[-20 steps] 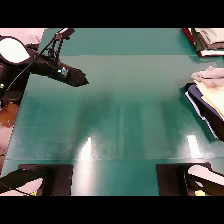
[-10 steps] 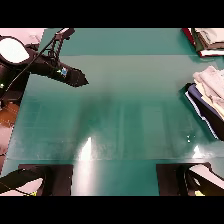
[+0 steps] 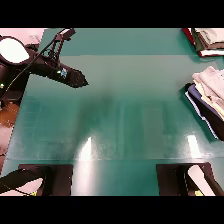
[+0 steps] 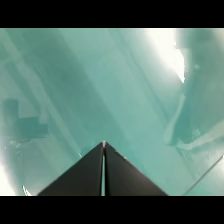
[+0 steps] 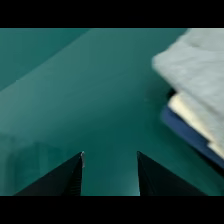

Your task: Fold the shirts.

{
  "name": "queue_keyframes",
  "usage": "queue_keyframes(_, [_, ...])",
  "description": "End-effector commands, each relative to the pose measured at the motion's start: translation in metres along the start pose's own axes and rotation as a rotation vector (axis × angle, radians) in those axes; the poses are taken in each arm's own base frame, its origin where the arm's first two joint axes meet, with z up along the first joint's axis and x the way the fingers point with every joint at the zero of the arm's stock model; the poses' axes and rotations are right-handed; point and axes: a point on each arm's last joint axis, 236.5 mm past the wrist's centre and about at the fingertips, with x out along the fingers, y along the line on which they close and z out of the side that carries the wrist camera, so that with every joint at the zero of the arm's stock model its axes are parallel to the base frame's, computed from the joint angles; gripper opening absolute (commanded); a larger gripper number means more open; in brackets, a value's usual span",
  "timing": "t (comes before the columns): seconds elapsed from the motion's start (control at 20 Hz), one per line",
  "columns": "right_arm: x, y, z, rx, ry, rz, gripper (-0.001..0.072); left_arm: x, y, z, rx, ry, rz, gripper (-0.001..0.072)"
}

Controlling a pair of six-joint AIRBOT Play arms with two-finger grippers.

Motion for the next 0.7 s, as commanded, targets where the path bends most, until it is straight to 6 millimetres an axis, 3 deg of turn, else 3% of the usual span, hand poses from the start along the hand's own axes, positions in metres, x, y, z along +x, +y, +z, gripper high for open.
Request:
queue_keyframes(0.0, [0.028,0.115,-0.049,-0.154,0.132,0.262,0.0391,0.000,-0.002,-0.005,-0.002,0.023,-0.007,0.0023])
queue_keyframes(0.15, [0.040,0.180,-0.088,-0.239,0.209,0.396,0.0383,0.000,-0.002,-0.005,-0.002,0.023,-0.007,0.0022])
queue_keyframes(0.2, [0.044,0.198,-0.101,-0.264,0.232,0.435,0.0298,0.000,-0.002,-0.005,-0.002,0.023,-0.007,0.0023])
queue_keyframes(0.25, [0.046,0.212,-0.117,-0.284,0.268,0.470,0.0127,0.000,-0.002,-0.005,-0.002,0.023,-0.007,0.0023])
queue_keyframes(0.3, [0.048,0.223,-0.133,-0.300,0.313,0.500,0.0015,0.000,-0.002,-0.005,-0.002,0.023,-0.007,0.0023])
queue_keyframes(0.45, [0.058,0.243,-0.176,-0.285,0.453,0.547,0.0017,0.000,-0.002,-0.005,-0.002,0.023,-0.007,0.0023])
queue_keyframes(0.65, [0.072,0.250,-0.210,-0.283,0.561,0.560,0.0017,0.000,-0.002,-0.005,-0.002,0.023,-0.007,0.0023])
